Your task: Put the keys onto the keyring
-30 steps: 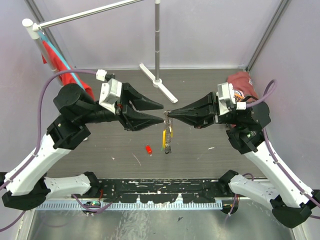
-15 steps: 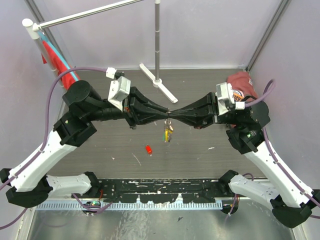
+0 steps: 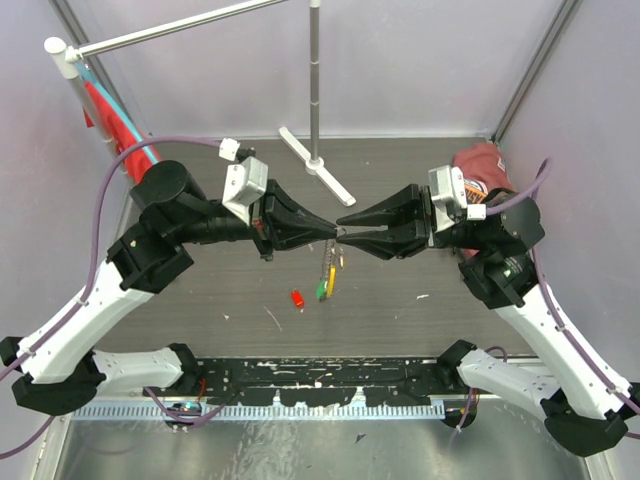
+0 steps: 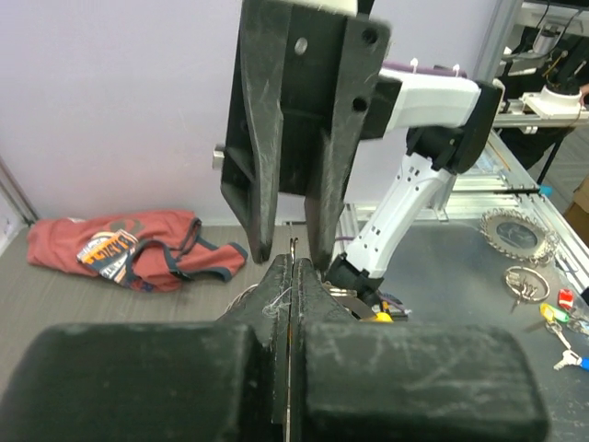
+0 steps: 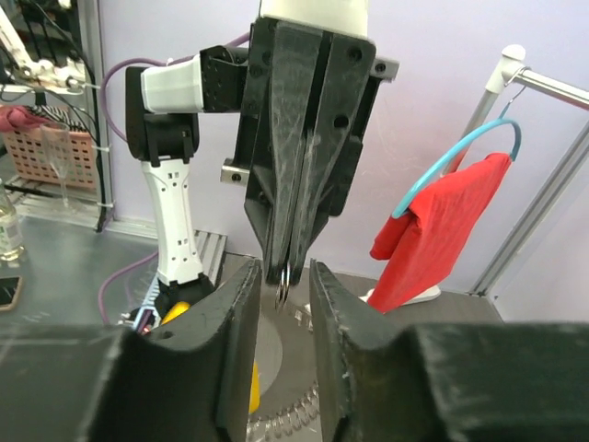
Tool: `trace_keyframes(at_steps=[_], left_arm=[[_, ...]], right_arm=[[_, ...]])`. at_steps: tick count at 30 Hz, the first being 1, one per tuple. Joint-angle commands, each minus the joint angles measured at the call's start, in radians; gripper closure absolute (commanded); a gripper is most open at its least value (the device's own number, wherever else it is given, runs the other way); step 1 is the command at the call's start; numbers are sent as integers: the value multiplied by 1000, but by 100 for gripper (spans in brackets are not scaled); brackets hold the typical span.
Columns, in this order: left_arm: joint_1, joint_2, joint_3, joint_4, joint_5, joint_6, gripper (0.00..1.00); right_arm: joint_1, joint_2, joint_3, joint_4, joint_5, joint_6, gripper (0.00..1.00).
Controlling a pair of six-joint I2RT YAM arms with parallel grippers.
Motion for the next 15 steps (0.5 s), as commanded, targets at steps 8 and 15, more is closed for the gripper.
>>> trace_keyframes(at_steps=[8, 15], left_arm=[[-3, 76, 179, -368, -40, 180, 100], [-3, 139, 311, -576, -76, 267, 100]], right_arm=[[8, 49, 289, -649, 47, -378, 62], [8, 123, 375, -862, 119, -442, 63]])
